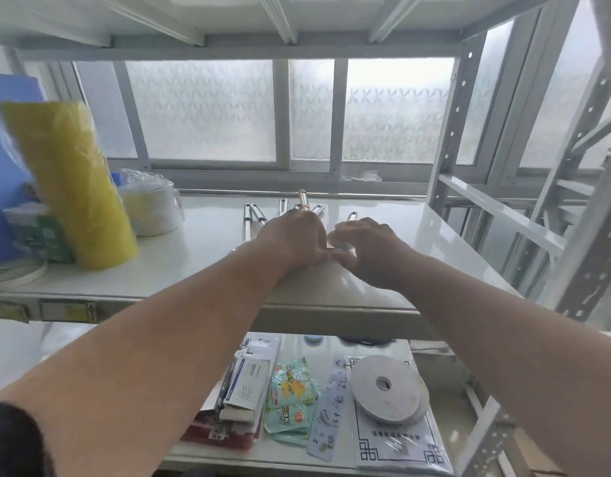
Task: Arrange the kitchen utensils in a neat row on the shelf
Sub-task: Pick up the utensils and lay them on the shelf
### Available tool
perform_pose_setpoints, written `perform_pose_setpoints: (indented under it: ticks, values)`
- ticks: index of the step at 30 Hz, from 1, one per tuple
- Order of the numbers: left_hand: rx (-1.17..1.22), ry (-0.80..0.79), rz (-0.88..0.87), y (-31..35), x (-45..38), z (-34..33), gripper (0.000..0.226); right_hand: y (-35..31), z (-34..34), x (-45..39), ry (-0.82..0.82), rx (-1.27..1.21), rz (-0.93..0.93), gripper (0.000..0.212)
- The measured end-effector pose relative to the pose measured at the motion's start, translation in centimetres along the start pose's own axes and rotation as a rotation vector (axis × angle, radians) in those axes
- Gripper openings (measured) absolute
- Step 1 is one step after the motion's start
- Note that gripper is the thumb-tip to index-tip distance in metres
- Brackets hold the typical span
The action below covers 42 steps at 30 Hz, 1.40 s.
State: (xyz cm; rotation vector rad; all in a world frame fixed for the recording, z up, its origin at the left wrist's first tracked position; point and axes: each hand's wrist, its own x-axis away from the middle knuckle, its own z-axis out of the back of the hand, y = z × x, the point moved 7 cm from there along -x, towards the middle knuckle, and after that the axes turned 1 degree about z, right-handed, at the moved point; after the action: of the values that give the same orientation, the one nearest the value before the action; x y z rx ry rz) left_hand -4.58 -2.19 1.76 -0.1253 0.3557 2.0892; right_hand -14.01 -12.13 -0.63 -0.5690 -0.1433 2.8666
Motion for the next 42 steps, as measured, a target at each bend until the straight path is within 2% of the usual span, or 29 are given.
perform_pose_setpoints:
  ticks: [5, 10, 13, 14, 16, 20, 23, 26, 28, 31, 34, 37, 40, 42]
  values:
    - [0.114, 0.018, 0.034, -2.1, -0.9, 0.3, 0.012, 0.7, -1.1, -1.1, 0.039, -0.028, 0.002, 0.025]
    - [0.254, 0.101, 0.06, -4.6, -1.0, 1.8, 0.032, 0.3, -1.1, -1.7, 0.078, -0.169, -0.058, 0.037]
    - [0.22, 0.228, 0.059, -5.9, -0.7, 3.3, 0.01, -0.6, -0.7, -1.9, 0.067, -0.209, -0.088, 0.048]
    - [0.193, 0.272, 0.043, -6.0, -0.4, 3.8, 0.004, -1.0, -0.5, -2.0, 0.065, -0.204, -0.087, 0.05]
    - [0.147, 0.35, -0.004, -6.1, 0.2, 4.5, 0.01, -1.7, -0.3, -2.2, 0.05, -0.176, -0.086, 0.055]
    - [0.214, 0.527, -0.095, -6.0, 1.7, 6.5, 0.01, -2.0, 0.1, -2.6, 0.088, -0.198, -0.126, 0.069]
    - [0.316, 0.587, -0.14, -5.2, 2.4, 7.8, 0.01, -1.9, 1.4, -2.5, 0.159, -0.239, -0.13, 0.077]
    - [0.395, 0.568, -0.173, -3.7, 2.3, 8.0, 0.012, -1.2, 3.1, -1.8, 0.234, -0.253, -0.136, 0.079]
    - [0.444, 0.559, -0.191, -2.7, 2.4, 7.8, 0.017, -0.1, 4.2, -1.1, 0.279, -0.223, -0.159, 0.077]
    - [0.563, 0.506, -0.227, -1.8, 2.4, 7.2, 0.029, 1.5, 5.7, 0.0, 0.342, -0.032, -0.17, 0.075]
    - [0.659, 0.404, -0.236, -1.4, 1.9, 6.0, 0.04, 4.1, 5.9, 1.3, 0.297, 0.055, -0.254, 0.069]
    - [0.787, 0.393, -0.23, -1.3, 1.6, 5.2, 0.046, 5.5, 6.1, 2.4, 0.292, 0.185, -0.268, 0.048]
    - [0.871, 0.361, -0.263, -0.7, 1.5, 4.6, 0.04, 6.2, 7.1, 3.6, 0.322, 0.315, -0.292, 0.012]
    - [0.909, 0.319, -0.293, -0.1, 1.5, 4.4, 0.037, 6.5, 6.8, 3.9, 0.238, 0.403, -0.307, 0.015]
